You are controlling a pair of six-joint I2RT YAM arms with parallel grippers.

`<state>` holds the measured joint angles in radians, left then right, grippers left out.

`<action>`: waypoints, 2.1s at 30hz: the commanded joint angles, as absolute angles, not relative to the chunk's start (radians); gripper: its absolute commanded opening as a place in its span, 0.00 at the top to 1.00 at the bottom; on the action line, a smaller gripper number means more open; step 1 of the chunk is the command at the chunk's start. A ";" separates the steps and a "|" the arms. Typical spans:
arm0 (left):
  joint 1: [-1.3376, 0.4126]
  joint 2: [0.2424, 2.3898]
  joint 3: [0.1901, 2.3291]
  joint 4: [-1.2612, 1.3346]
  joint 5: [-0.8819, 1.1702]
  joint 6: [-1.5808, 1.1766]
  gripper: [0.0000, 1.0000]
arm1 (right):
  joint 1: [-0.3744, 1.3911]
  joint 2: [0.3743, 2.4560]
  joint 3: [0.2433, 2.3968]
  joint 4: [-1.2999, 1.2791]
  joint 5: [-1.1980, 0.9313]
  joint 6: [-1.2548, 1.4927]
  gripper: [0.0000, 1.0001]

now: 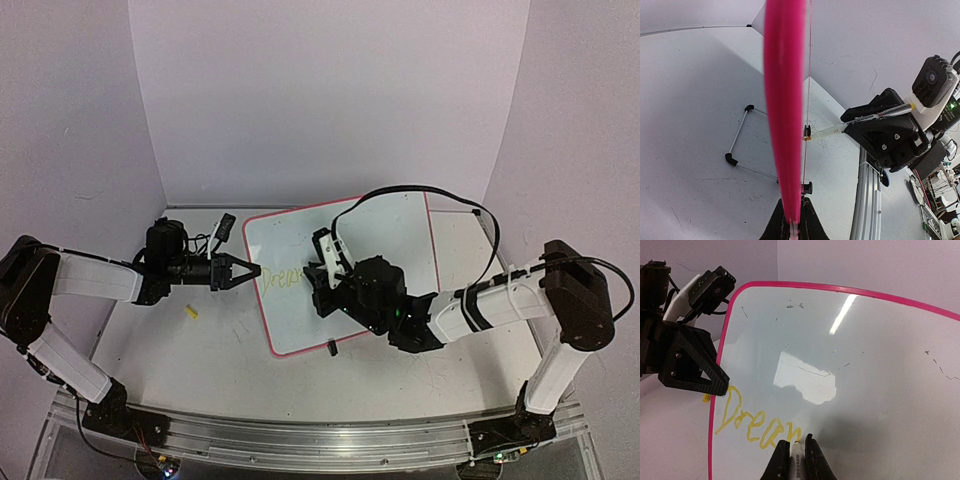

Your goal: Write a sentence on the whiteboard

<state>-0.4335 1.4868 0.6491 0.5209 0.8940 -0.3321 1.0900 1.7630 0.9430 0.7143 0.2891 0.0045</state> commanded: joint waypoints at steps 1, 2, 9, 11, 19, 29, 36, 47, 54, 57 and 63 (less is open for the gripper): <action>-0.457 1.483 0.682 0.500 0.888 -0.264 1.00 | 1.091 1.750 0.919 0.691 0.291 0.036 1.00; -0.458 1.482 0.681 0.499 0.888 -0.264 1.00 | 1.092 1.751 0.917 0.690 0.291 0.038 1.00; -0.458 1.484 0.682 0.498 0.888 -0.264 1.00 | 1.092 1.756 0.932 0.691 0.297 0.031 1.00; -0.457 1.482 0.682 0.499 0.887 -0.264 1.00 | 1.092 1.757 0.938 0.693 0.305 0.029 1.00; -0.457 1.486 0.682 0.497 0.888 -0.264 1.00 | 1.092 1.758 0.979 0.710 0.334 0.009 1.00; -0.457 1.479 0.678 0.497 0.888 -0.262 1.00 | 1.083 1.769 1.011 0.713 0.347 0.008 1.00; -0.457 1.486 0.682 0.497 0.890 -0.260 1.00 | 1.079 1.763 1.014 0.712 0.376 -0.025 1.00; -0.457 1.489 0.686 0.497 0.888 -0.262 1.00 | 1.079 1.737 0.954 0.689 0.370 0.022 1.00; -0.457 1.489 0.690 0.495 0.888 -0.264 1.00 | 1.082 1.724 0.925 0.675 0.357 0.047 1.00; -0.457 1.486 0.690 0.495 0.889 -0.264 1.00 | 1.084 1.728 0.922 0.667 0.347 0.053 1.00; -0.457 1.483 0.685 0.493 0.888 -0.262 1.00 | 1.088 1.732 0.909 0.658 0.341 0.069 1.00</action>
<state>-0.4335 1.4864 0.6544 0.5106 0.8942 -0.3298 1.0899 1.7477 0.9296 0.6966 0.3283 0.0479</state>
